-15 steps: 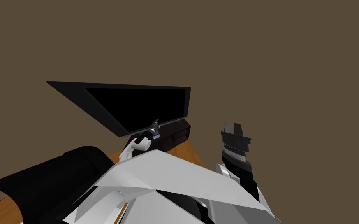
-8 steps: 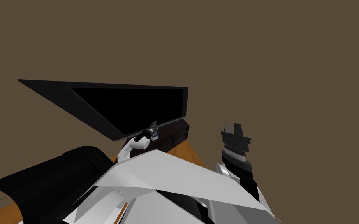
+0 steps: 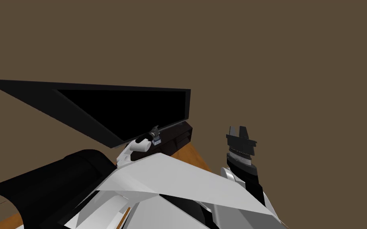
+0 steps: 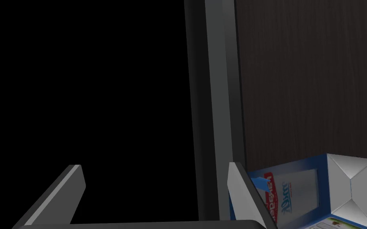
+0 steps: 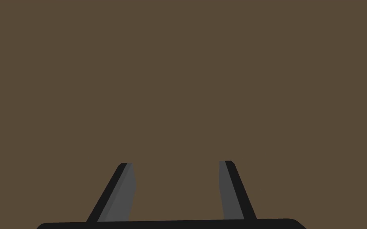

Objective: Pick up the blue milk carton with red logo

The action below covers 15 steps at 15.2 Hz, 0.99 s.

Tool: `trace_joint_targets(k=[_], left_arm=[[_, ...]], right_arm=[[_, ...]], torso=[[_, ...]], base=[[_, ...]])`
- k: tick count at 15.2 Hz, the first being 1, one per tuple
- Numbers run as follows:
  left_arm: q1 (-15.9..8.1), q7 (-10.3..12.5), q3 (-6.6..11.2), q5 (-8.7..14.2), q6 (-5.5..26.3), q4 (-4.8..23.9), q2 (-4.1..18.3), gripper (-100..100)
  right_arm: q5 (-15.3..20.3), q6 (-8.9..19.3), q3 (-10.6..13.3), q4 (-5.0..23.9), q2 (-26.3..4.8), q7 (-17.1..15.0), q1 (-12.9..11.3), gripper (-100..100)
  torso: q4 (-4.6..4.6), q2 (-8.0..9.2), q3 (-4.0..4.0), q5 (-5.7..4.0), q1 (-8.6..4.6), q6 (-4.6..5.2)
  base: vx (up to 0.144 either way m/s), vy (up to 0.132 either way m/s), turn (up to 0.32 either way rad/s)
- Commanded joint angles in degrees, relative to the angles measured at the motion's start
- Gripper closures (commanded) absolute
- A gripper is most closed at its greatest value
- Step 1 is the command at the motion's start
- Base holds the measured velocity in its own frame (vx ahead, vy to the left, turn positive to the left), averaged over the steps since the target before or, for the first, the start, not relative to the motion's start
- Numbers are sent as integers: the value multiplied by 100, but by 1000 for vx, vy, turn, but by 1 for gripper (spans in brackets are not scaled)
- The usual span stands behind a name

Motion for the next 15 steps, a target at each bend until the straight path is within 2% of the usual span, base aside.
trace_joint_targets(k=[1,4,5,8,9,12,13,15], left_arm=[[-47,135,147,67,286,61,30,-100],[-47,135,147,67,580,61,30,-100],[-66,254,282,139,741,87,63,-100],[-66,254,282,139,1004,87,63,-100],[-86,372,417,210,1186,113,91,-100],[-86,372,417,210,1425,113,91,-100],[-106,488,550,281,1632,139,117,-100],[-106,488,550,281,1840,139,117,-100]], right_arm=[[0,0,0,0,0,0,0,0],[0,0,0,0,0,0,0,0],[0,0,0,0,0,0,0,0],[0,0,0,0,0,0,0,0],[0,0,0,0,0,0,0,0],[0,0,0,0,0,0,0,0],[0,0,0,0,0,0,0,0],[0,0,0,0,0,0,0,0]], torso=[[0,0,0,0,0,0],[0,0,0,1,2,0],[0,-1,-1,0,-1,-1],[0,-3,-1,0,-1,0],[0,-3,-2,-1,-3,-1],[0,-2,-1,0,2,0],[0,-3,-2,0,-2,-2],[0,-2,-1,0,0,2]], base=[[-11,34,-151],[-11,31,-80],[-4,18,-148],[-8,27,-80],[-8,30,-143],[-9,31,-85],[-8,22,-113],[-11,30,-118]])
